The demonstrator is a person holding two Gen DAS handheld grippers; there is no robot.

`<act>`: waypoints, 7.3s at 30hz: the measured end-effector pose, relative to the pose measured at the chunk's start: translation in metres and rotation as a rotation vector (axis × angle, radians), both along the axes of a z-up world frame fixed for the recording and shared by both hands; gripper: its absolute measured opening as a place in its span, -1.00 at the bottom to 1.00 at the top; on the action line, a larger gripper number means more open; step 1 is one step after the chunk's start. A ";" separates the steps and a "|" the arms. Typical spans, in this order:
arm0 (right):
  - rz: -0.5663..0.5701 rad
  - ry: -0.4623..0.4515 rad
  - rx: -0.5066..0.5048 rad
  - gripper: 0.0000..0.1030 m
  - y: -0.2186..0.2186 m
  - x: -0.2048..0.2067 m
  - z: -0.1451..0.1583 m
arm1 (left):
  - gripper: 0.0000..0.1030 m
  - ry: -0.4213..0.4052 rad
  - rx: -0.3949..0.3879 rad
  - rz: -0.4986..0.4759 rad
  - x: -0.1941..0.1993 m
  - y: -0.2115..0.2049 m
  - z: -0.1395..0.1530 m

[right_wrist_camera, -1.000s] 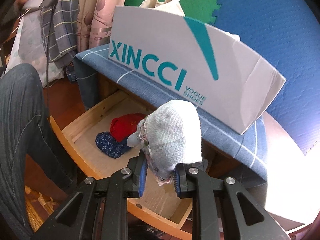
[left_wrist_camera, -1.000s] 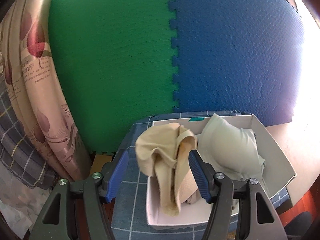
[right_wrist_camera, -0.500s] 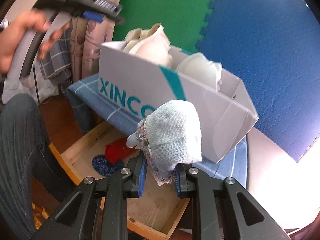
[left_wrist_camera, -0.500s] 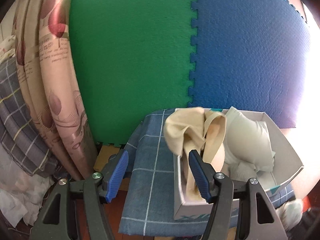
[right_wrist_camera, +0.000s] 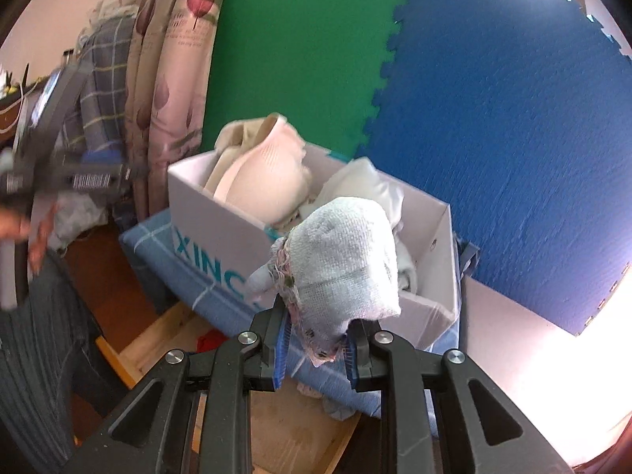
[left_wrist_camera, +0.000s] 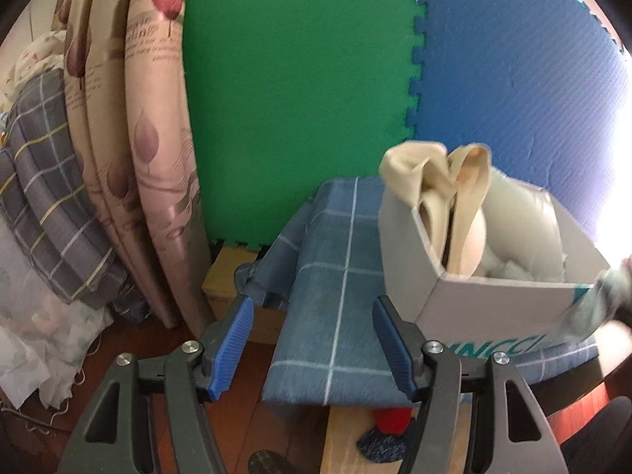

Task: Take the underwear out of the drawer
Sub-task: 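Lift the light grey sock toward the box with right gripper while left withdraws, then lower the light grey sock into the box and open the right gripper while left reaches into drawer, then grasp the navy floral underwear in the drawer with the left gripper, then carry navy underwear over the box with left gripper while right reaches into drawer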

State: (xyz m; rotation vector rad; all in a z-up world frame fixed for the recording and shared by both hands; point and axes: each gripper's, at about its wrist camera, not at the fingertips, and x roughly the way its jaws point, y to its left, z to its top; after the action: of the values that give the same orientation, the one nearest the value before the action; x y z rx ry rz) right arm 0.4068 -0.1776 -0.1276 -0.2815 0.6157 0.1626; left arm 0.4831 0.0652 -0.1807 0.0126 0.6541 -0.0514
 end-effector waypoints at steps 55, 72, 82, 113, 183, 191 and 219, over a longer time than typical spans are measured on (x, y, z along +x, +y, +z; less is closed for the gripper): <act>-0.154 0.223 0.302 -0.34 -0.022 0.161 -0.044 | 0.25 0.690 -0.027 -0.196 -0.005 -0.087 -0.221; -0.168 0.161 0.344 0.59 -0.025 0.161 -0.042 | 0.25 0.651 0.186 -0.223 -0.008 -0.121 -0.240; -0.147 0.134 0.393 0.91 -0.033 0.150 -0.037 | 0.25 0.681 0.145 -0.222 -0.005 -0.119 -0.243; -0.389 -0.179 0.498 0.99 -0.211 0.008 -0.057 | 0.32 1.151 0.266 -0.136 0.066 -0.150 -0.318; -0.265 -0.212 0.140 0.99 -0.112 -0.044 -0.076 | -0.56 -0.480 0.173 -0.159 -0.044 -0.131 0.199; -0.217 -0.136 0.075 0.99 -0.095 -0.036 -0.092 | -0.56 -0.496 0.264 -0.213 -0.009 -0.182 0.185; 0.153 0.530 -0.699 0.98 0.028 0.072 -0.292 | -0.56 -0.159 0.413 -0.250 0.088 -0.202 0.070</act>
State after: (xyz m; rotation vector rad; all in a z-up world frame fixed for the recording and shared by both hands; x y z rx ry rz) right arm 0.4790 -0.1494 -0.4201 -0.9827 1.1725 0.1657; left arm 0.5710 -0.1365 -0.1108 0.4925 0.4916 -0.1539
